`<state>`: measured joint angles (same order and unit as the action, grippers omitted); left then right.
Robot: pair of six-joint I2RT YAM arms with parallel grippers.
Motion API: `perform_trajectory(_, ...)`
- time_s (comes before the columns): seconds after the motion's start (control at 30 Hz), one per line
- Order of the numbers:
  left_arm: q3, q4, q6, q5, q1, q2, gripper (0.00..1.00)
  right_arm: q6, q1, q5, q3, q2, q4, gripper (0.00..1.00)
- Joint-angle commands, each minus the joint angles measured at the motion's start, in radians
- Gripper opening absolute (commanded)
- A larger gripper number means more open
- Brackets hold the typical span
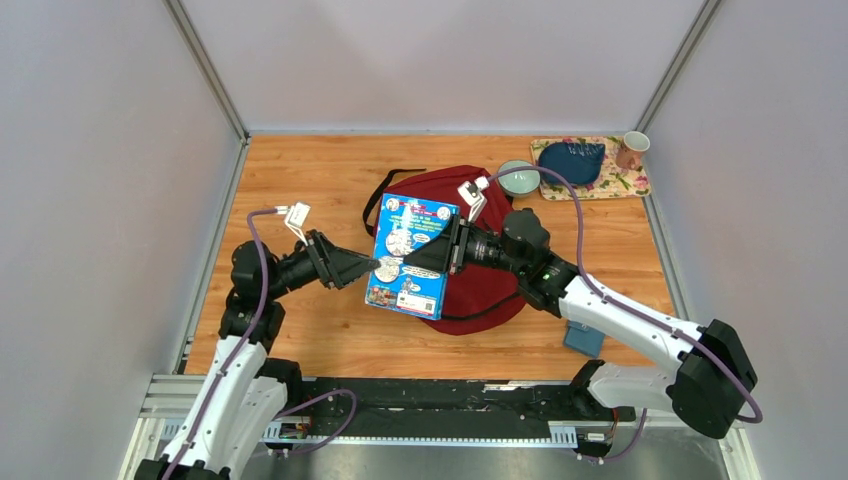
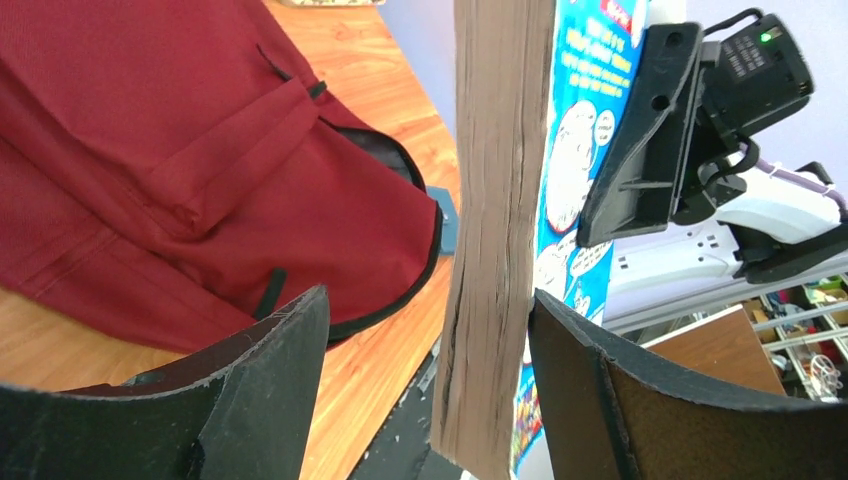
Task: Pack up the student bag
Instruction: Pick up the book from the center of the board.
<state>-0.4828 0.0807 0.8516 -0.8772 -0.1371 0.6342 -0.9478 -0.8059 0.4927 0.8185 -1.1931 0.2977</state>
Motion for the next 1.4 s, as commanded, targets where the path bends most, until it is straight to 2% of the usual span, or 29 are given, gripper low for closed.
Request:
perform_trajectory(0.0, 0.016, 0.183, 0.084, -0.023, 0.001, 0.024, 0.79, -0.046, -0.003, 0.096, 0.019, 0.018, 0.165, 0.00)
perform_trajectory(0.13, 0.038, 0.403, 0.194, -0.060, -0.001, 0.041, 0.79, -0.054, -0.003, 0.125, 0.022, -0.005, 0.182, 0.00)
perform_trajectory(0.43, 0.062, 0.689, 0.389, -0.097, -0.001, 0.102, 0.80, -0.029, -0.003, 0.263, 0.070, -0.066, 0.176, 0.00)
perform_trajectory(1.0, 0.102, 0.788, 0.431, -0.120, -0.047, 0.151, 0.80, 0.164, -0.007, 0.515, 0.218, -0.183, -0.017, 0.00)
perform_trajectory(1.03, 0.105, 0.789, 0.429, -0.118, -0.047, 0.153, 0.78, 0.168, -0.006, 0.520, 0.220, -0.186, -0.022, 0.00)
perform_trajectory(1.13, 0.110, 0.789, 0.432, -0.115, -0.050, 0.154, 0.55, 0.233, -0.006, 0.506, 0.249, -0.197, -0.116, 0.00)
perform_trajectory(1.17, 0.112, 0.789, 0.432, -0.111, -0.050, 0.157, 0.36, 0.285, -0.007, 0.494, 0.260, -0.198, -0.196, 0.00)
perform_trajectory(1.27, 0.118, 0.789, 0.435, -0.105, -0.052, 0.159, 0.05, 0.345, -0.006, 0.416, 0.295, -0.200, -0.328, 0.04)
perform_trajectory(1.3, 0.121, 0.785, 0.435, -0.103, -0.052, 0.159, 0.01, 0.362, -0.004, 0.374, 0.298, -0.195, -0.342, 0.08)
perform_trajectory(1.37, 0.124, 0.772, 0.428, -0.086, -0.052, 0.154, 0.00, 0.368, 0.001, 0.328, 0.295, -0.186, -0.377, 0.22)
